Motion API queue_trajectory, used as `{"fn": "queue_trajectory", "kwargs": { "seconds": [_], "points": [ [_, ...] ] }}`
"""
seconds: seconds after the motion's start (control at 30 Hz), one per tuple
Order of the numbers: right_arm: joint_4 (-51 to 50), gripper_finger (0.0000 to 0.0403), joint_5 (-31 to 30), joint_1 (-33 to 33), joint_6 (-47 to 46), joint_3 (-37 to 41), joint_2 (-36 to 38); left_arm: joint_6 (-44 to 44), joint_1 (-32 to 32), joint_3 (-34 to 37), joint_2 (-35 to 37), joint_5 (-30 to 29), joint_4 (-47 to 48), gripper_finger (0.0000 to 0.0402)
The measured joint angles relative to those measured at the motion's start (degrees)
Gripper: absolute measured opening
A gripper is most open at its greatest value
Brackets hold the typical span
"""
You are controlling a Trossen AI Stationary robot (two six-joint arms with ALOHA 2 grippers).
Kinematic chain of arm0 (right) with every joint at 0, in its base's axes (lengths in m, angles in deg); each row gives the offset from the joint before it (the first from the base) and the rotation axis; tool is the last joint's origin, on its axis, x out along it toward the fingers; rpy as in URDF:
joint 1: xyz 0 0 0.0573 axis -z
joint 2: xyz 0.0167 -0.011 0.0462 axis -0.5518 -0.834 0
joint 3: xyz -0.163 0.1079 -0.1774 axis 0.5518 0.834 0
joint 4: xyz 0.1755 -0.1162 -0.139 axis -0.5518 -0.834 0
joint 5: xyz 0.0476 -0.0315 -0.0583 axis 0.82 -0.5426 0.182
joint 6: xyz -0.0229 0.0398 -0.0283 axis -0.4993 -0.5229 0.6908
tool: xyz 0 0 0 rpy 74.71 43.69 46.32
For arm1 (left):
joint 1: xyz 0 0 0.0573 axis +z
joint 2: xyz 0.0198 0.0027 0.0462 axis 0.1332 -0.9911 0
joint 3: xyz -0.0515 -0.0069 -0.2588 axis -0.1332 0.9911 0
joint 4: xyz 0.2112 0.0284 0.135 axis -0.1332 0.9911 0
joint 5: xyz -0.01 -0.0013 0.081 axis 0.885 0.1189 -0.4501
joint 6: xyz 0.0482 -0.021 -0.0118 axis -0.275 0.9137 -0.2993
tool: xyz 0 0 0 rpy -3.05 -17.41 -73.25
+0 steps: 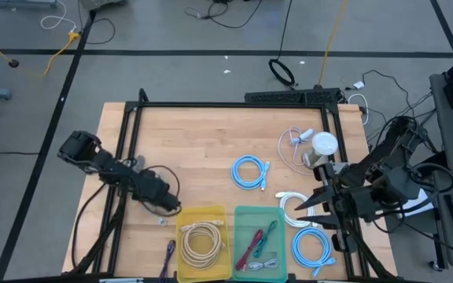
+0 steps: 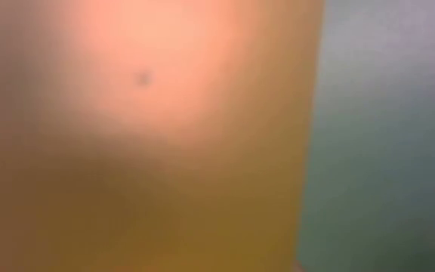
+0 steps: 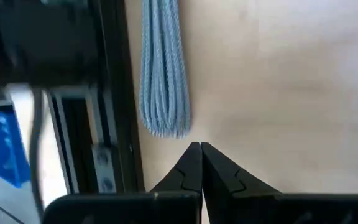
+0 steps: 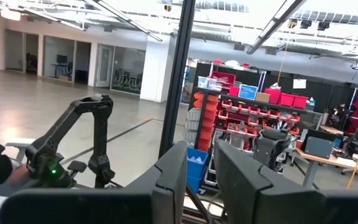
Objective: Pick & Place USB Port
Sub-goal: Put the small black striped charger cable into the green bin
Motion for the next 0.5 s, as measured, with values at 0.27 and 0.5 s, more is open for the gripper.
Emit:
{"fn": "queue_trajectory", "kwargs": {
  "seconds": [0.27,0.5],
  "points": [
    [0.25,0.0073,-0.01,0.01,0.29,0.00,0.00,18.76,-10.07,-3.97,0.11,0.97,7.46,0.0000],
    [0.34,0.0073,0.01,0.12,1.18,0.00,0.00,20.18,-12.10,-4.00,0.32,2.10,8.85,0.0000]
  ]
}}
